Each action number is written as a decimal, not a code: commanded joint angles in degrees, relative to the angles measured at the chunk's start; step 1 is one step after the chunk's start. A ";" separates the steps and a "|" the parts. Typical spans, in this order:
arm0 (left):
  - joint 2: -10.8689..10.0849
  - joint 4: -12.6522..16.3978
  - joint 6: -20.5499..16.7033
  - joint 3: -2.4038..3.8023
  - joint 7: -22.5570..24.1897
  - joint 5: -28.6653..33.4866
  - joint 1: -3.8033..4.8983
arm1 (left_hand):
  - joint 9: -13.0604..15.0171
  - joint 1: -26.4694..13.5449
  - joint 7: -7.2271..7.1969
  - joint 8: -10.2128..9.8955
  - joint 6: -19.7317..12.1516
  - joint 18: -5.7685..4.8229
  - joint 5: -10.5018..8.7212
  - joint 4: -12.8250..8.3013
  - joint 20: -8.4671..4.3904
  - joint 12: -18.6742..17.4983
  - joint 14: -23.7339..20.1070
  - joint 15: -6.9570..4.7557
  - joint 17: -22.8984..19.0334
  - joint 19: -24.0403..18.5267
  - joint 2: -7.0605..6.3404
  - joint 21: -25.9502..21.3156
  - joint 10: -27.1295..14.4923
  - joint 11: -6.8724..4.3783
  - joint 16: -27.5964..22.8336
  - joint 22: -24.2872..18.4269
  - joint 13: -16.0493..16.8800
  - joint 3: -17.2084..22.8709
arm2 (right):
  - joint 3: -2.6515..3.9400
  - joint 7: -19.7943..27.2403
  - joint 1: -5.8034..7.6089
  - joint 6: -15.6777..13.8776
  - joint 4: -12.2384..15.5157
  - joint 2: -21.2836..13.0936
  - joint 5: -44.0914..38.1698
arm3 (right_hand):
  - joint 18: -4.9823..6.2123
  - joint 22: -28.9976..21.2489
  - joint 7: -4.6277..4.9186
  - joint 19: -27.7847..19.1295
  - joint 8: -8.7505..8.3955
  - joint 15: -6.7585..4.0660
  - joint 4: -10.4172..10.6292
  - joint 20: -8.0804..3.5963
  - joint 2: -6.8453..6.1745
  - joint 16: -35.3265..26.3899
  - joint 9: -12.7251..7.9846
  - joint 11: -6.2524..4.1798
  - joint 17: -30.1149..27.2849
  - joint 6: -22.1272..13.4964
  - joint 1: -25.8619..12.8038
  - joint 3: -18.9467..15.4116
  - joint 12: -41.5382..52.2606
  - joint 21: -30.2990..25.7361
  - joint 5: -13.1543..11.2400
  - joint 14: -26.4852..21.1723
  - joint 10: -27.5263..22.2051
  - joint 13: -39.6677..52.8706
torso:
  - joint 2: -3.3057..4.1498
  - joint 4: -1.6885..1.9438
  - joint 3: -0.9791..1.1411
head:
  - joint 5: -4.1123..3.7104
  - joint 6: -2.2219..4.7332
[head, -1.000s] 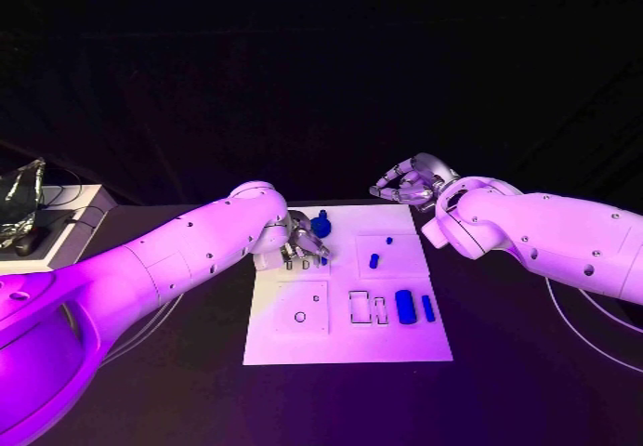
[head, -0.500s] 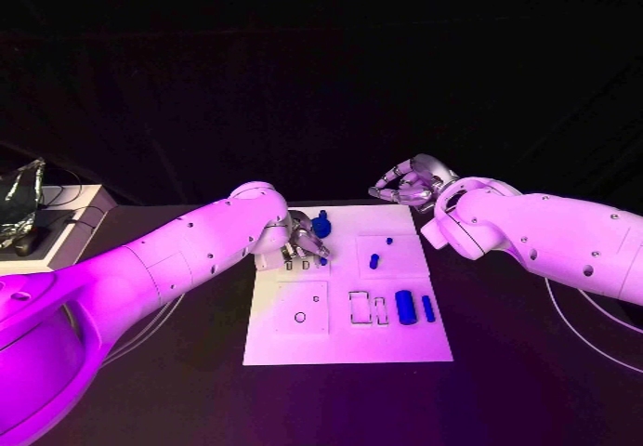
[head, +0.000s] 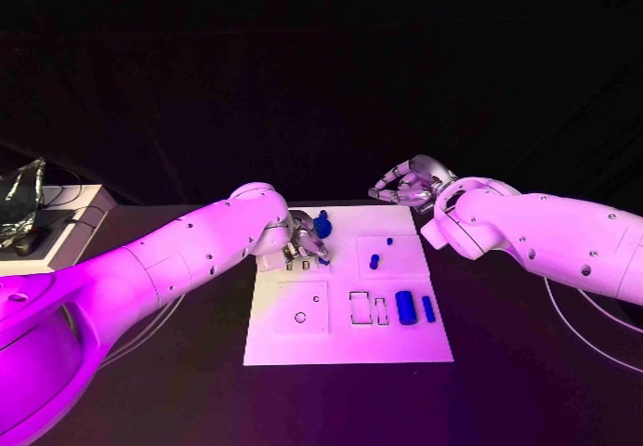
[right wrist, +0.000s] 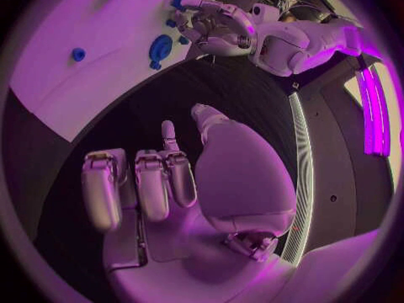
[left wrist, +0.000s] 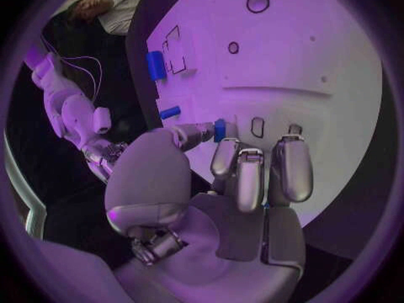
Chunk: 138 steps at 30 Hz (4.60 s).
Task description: Assemble the parts on the task board
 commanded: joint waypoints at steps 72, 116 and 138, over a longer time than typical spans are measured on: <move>-7.42 9.94 -8.42 -3.13 -1.73 -4.09 -1.49 | 9.73 -7.58 -3.53 3.21 7.69 -1.15 19.82 -9.45 -2.18 0.35 6.09 -2.79 15.09 2.07 0.39 1.66 4.07 -2.65 0.92 3.36 0.82 4.03 | -0.17 -0.42 -0.26 2.76 -0.34 -1.01 -1.74 | 0.06 12.71 -0.01 4.23 0.81 -0.17 0.03 -0.39 -0.16 -0.32 0.42 -0.29 12.70 -0.51 -0.69 -0.44 -0.36 -0.95 0.37 5.49 3.47 12.89 | -0.35 0.49 0.16 | 0.23 -1.43; -7.26 10.27 -4.82 -3.24 -2.88 -7.39 -1.67 | 10.09 -7.40 -3.70 2.75 8.01 -1.17 19.46 -9.26 -2.23 0.37 6.09 -2.89 15.09 2.07 0.28 1.58 4.19 -2.77 0.92 3.38 0.93 1.88 | -0.17 -0.79 -0.26 3.21 -0.23 -1.00 -1.76 | 0.06 12.73 -0.04 4.23 1.04 -0.19 0.05 -0.40 -0.13 -0.33 0.58 -0.31 12.69 -0.52 -0.78 -0.46 -0.33 -0.94 0.53 5.48 3.50 12.92 | -0.30 0.50 0.12 | -0.04 -2.20; -6.30 9.49 -3.44 -3.38 -3.25 -7.01 -1.89 | 10.38 -7.44 -3.96 1.99 8.41 -1.18 19.42 -8.53 -2.24 0.49 6.09 -3.02 15.09 2.11 -0.52 1.49 4.31 -2.94 0.92 3.43 1.19 -1.12 | -0.17 -0.91 -0.26 3.31 -0.24 -0.86 -1.89 | 0.08 12.67 -0.06 4.19 1.17 -0.20 -0.01 -0.41 -0.10 -0.35 0.67 -0.33 12.63 -0.56 -0.70 -0.42 -0.34 -1.02 0.61 5.47 3.49 12.91 | -0.32 0.53 0.17 | -0.08 -2.77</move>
